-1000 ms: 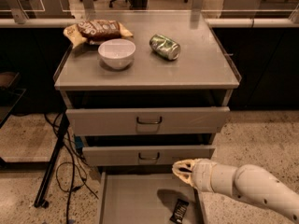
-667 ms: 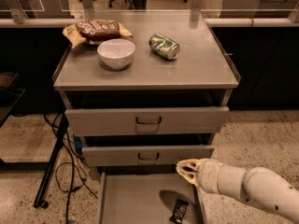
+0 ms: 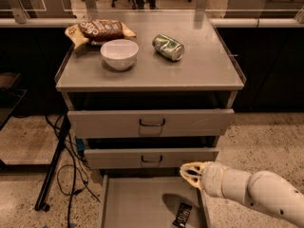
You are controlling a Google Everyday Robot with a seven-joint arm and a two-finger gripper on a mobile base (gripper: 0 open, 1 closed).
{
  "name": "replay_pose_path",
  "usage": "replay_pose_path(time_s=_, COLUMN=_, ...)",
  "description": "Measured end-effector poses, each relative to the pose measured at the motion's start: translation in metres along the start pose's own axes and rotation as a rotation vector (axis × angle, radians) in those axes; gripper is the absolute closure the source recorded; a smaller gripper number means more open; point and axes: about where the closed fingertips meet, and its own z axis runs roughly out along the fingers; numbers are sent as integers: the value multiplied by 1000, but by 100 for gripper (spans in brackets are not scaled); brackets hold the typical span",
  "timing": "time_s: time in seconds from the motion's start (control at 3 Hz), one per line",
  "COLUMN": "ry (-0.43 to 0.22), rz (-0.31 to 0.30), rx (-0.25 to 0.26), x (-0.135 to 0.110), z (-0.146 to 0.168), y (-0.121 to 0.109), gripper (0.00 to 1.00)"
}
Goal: Pick rxbar chocolate from bottom drawer and place on counter
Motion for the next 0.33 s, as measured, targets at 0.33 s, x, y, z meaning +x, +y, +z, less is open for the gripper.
replay_pose_path(time_s=0.33, ry=0, rz=0, rx=0, x=0, z=0, y=0, gripper=24)
